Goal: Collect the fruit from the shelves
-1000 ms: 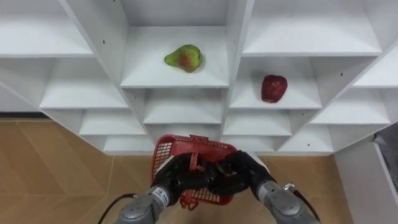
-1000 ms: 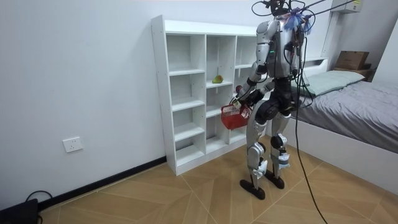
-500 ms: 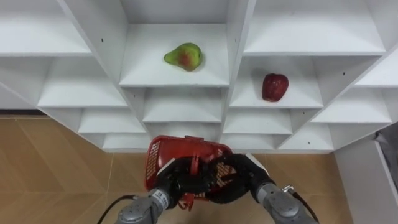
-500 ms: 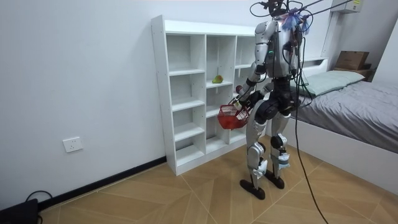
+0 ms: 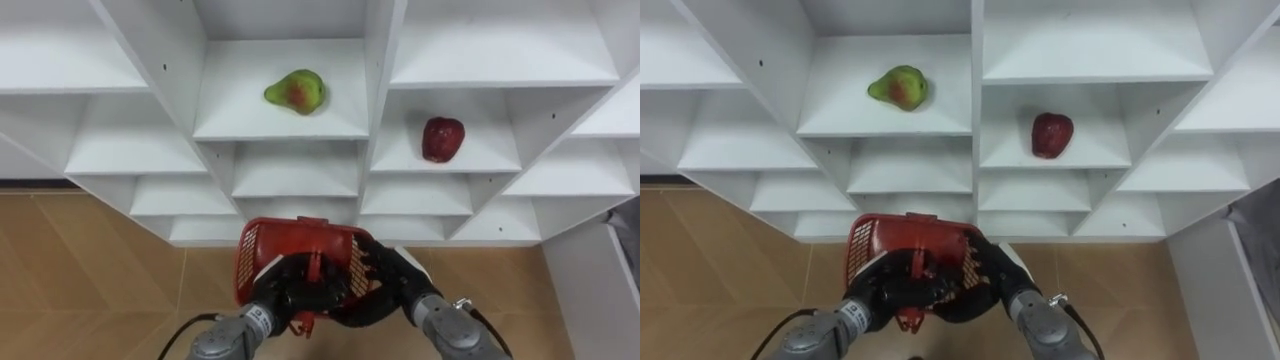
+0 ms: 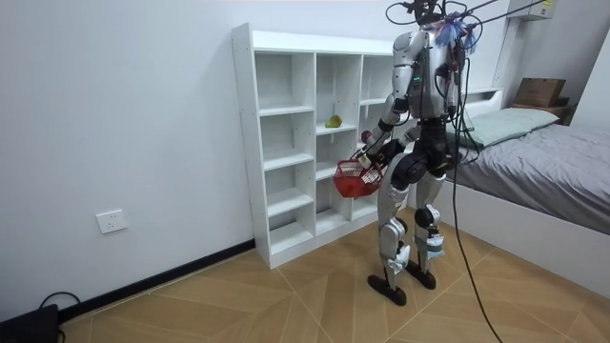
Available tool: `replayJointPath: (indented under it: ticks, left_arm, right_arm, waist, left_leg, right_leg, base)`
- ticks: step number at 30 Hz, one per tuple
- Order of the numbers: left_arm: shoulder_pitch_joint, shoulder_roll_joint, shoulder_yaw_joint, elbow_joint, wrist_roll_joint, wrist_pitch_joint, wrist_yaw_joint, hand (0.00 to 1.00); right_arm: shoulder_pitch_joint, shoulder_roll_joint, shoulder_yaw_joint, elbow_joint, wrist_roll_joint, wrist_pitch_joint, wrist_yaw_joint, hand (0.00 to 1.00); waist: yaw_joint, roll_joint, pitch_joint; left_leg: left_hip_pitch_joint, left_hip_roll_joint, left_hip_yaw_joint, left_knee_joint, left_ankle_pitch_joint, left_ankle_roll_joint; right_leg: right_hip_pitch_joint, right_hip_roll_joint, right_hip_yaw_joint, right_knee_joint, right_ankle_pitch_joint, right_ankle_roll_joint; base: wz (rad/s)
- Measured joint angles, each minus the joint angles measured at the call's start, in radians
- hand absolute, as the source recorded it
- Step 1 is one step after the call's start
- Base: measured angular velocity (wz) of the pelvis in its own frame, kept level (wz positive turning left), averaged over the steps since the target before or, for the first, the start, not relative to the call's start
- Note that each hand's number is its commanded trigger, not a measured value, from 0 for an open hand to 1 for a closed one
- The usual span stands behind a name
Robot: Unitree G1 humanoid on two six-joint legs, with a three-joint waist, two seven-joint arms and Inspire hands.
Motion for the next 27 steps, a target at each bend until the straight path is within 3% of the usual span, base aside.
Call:
replayJointPath:
  ticks: [12,17,25,27]
  left_arm:
    - [0.004,0.009,0.027,0.002,0.004,0.011,0.008,1.00]
    - [0.011,0.008,0.074,0.068,0.034,0.010,0.014,1.00]
    - [0.056,0.019,0.112,0.085,0.046,0.010,0.053,1.00]
    - [0.071,0.030,0.131,0.087,0.054,0.010,0.054,1.00]
  right_arm:
    - [0.003,0.001,0.001,-0.001,-0.018,0.000,0.001,0.00]
    - [0.005,-0.002,0.000,-0.026,-0.055,0.003,0.008,0.00]
    - [0.035,-0.020,0.028,-0.232,-0.153,0.023,0.038,0.00]
    - [0.039,-0.023,0.028,-0.288,-0.172,0.022,0.049,0.00]
  waist:
    - [0.000,-0.001,-0.0017]
    - [0.000,-0.004,-0.0039]
    - [0.007,-0.018,-0.0118]
    - [0.012,-0.036,-0.0177]
  left_leg:
    - [0.016,-0.003,0.003,-0.009,0.001,-0.001]
    - [0.053,-0.008,0.004,-0.015,0.001,-0.001]
    - [0.090,-0.017,-0.011,-0.024,0.001,0.000]
    - [0.098,-0.017,-0.024,-0.025,0.003,-0.002]
  right_leg:
    - [0.021,0.000,-0.002,-0.013,0.000,0.001]
    - [0.053,-0.002,0.001,-0.013,-0.004,0.004]
    - [0.094,-0.001,-0.010,-0.017,-0.008,0.008]
    - [0.112,0.000,-0.014,-0.030,-0.007,0.006]
  base:
    - [0.00]
    - [0.00]
    - [0.04]
    - [0.15]
